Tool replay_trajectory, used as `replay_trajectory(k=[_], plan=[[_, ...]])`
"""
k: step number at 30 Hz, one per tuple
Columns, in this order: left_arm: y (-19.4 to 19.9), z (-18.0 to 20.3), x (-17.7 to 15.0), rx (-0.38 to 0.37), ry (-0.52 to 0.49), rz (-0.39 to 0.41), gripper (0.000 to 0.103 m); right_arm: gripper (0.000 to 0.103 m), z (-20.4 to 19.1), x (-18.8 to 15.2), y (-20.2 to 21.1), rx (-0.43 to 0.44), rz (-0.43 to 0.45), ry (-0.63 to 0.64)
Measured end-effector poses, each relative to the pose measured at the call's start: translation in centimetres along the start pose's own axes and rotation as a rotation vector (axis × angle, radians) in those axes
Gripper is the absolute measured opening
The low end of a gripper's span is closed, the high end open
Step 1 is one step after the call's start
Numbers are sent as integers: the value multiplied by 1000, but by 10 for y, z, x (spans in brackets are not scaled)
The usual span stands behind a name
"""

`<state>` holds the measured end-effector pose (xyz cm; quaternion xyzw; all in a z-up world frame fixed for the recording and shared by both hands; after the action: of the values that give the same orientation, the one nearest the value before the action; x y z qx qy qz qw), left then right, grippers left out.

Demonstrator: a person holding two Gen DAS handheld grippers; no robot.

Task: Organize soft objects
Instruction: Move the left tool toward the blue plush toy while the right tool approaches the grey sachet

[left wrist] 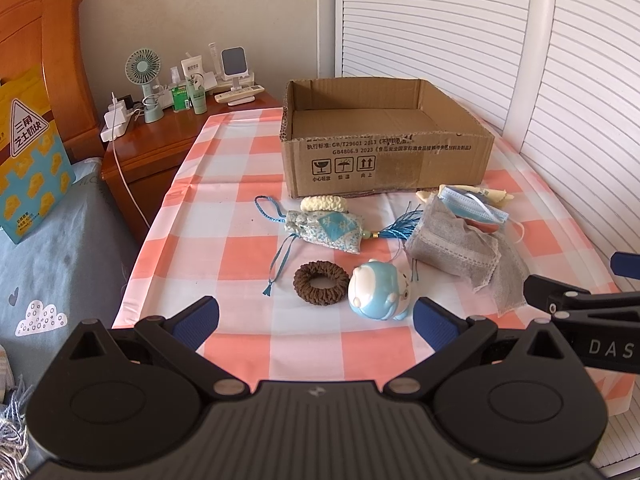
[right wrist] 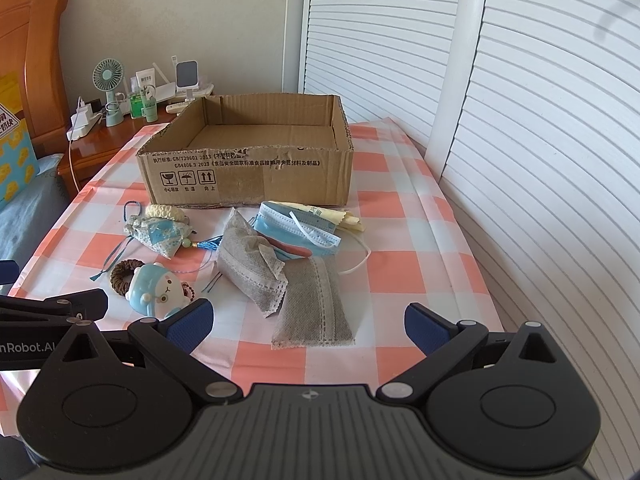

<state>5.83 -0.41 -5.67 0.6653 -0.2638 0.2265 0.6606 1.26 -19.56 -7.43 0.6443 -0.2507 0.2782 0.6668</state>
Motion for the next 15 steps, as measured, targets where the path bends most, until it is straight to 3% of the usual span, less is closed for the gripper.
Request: replay_trajectory(k=[15], plan=[[-16, -5, 3, -46, -31, 14, 102, 103, -8, 4, -17, 54, 26, 45]])
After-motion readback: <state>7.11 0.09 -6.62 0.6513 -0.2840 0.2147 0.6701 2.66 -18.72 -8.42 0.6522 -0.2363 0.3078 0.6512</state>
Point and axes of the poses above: each gripper's, at about its wrist camera, not at the fingertips, and y roughly against the way its jaws point, z to its right, x to its top, the point moved 8 cm from there along -y, roughly the way its jaws point, and after that the axes turned 4 degrees about -z, right-handed, at the moved point
